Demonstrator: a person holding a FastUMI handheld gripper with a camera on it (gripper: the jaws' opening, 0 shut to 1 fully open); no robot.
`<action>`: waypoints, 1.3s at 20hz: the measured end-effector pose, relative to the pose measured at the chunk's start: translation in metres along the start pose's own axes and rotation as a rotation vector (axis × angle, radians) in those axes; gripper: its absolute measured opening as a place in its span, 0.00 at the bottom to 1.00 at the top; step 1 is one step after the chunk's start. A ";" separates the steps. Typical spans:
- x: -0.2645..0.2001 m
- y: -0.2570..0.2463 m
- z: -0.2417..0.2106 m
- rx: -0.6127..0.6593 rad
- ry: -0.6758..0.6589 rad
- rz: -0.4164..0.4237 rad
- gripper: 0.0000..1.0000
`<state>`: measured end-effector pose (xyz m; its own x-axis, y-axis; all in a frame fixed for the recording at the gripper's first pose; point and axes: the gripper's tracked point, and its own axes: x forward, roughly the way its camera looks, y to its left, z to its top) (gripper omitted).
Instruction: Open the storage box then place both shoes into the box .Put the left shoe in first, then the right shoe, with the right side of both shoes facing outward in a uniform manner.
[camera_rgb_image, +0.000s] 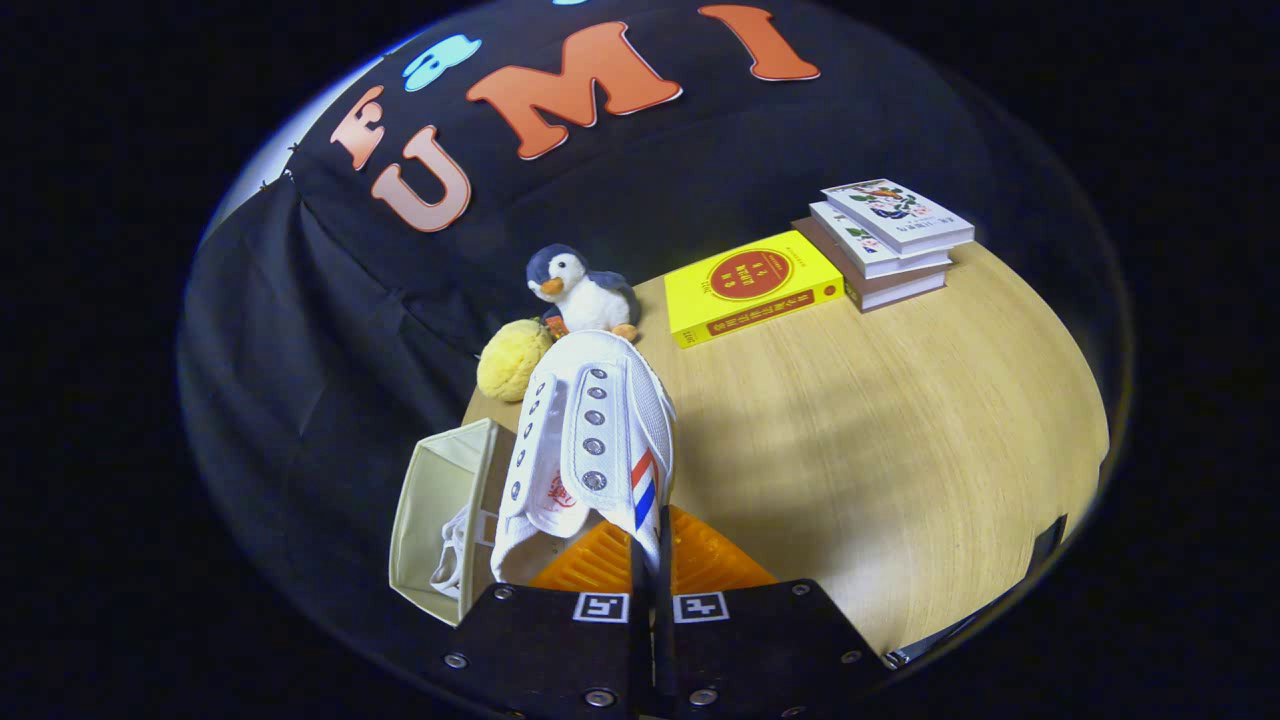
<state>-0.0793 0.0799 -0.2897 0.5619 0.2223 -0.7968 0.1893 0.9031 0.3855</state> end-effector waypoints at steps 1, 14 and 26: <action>0.002 0.015 -0.001 -0.001 0.006 0.016 0.02; 0.048 0.159 -0.043 -0.083 0.103 0.112 0.02; 0.086 0.161 -0.085 -0.120 0.214 -0.155 0.03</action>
<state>-0.0692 0.2752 -0.3360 0.3485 0.1392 -0.9269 0.1562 0.9665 0.2039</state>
